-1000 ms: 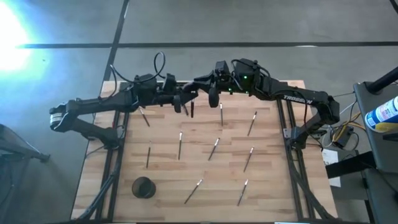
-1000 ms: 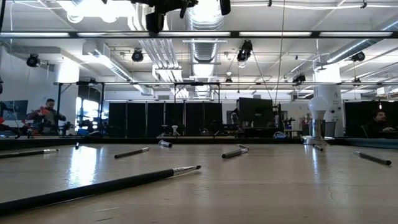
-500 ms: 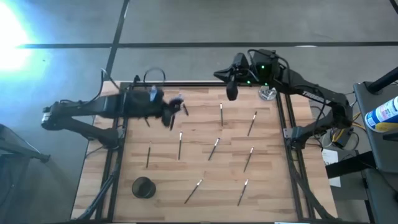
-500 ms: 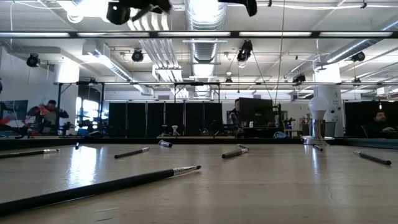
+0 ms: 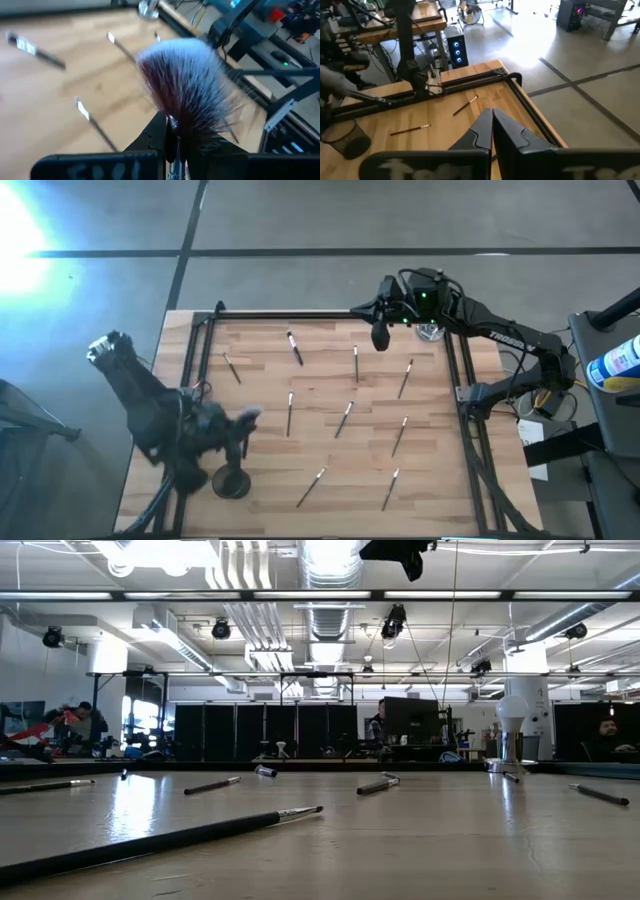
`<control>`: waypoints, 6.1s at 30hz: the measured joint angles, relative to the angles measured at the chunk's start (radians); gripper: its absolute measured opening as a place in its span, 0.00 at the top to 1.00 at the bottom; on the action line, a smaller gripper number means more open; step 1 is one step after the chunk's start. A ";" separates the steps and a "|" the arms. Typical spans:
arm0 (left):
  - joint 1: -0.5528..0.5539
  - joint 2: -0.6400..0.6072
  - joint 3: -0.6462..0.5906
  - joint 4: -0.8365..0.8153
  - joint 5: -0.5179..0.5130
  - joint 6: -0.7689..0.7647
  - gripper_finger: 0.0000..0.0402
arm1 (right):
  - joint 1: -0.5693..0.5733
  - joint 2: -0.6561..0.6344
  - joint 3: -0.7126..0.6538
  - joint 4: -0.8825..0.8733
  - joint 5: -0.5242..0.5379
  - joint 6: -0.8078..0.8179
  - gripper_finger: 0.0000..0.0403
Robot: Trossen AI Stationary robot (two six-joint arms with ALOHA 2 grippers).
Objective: Pick & Place Makeup Brushes
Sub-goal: Put the highlighter brush into the holder, then put the eyeshadow brush into the makeup holder
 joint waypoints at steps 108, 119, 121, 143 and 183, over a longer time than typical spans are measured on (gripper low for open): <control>1.100 0.409 -0.155 0.486 0.951 0.484 0.68 | -0.001 -0.372 -0.432 0.066 0.157 0.079 0.98; 1.087 0.468 -0.162 0.524 0.915 0.375 0.68 | 0.000 -0.426 -0.432 0.034 0.155 0.005 0.98; 1.086 0.482 -0.162 0.525 0.914 0.370 0.70 | 0.000 -0.433 -0.432 0.034 0.155 -0.008 0.98; 1.063 0.429 -0.161 0.432 0.895 0.335 1.00 | -0.001 -0.463 -0.432 0.027 0.162 -0.072 0.98; 0.078 0.187 0.284 -0.314 -0.047 0.076 1.00 | 0.000 -0.465 -0.432 0.091 0.189 -0.088 0.98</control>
